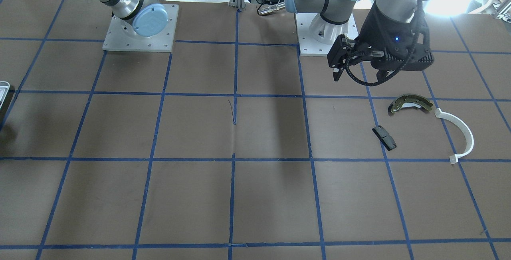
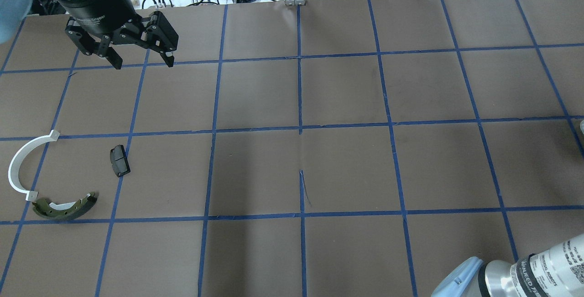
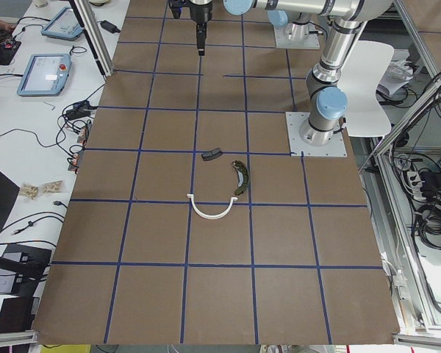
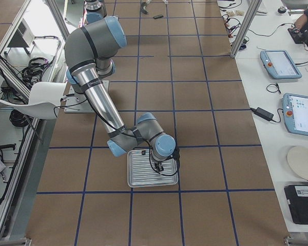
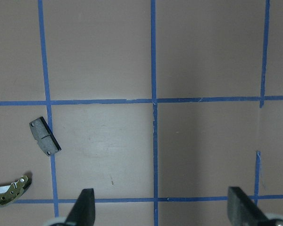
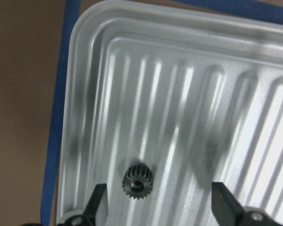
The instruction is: Place bearing gear from tray to pile
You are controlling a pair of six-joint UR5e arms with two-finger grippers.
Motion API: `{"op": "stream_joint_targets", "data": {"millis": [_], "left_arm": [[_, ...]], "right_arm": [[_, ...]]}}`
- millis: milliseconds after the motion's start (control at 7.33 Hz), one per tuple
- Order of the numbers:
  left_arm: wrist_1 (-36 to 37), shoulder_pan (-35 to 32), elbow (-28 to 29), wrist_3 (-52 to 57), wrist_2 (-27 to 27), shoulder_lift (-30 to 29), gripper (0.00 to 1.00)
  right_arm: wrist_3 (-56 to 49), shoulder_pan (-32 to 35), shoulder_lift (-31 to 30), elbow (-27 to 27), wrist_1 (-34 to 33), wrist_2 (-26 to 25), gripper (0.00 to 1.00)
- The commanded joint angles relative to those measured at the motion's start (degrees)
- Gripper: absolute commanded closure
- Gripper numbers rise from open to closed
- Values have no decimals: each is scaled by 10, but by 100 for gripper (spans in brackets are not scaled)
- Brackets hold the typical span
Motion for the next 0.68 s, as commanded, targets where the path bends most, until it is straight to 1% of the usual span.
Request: {"op": "stream_joint_targets", "data": {"millis": [0,545], "left_arm": [[0,-2,0,-1,1,-1,0],[-1,-2,0,-1,1,-2,0]], "right_arm": [[0,0,-3,12,0,-14,47],[1,1,-9,18,-2,-8,48]]}}
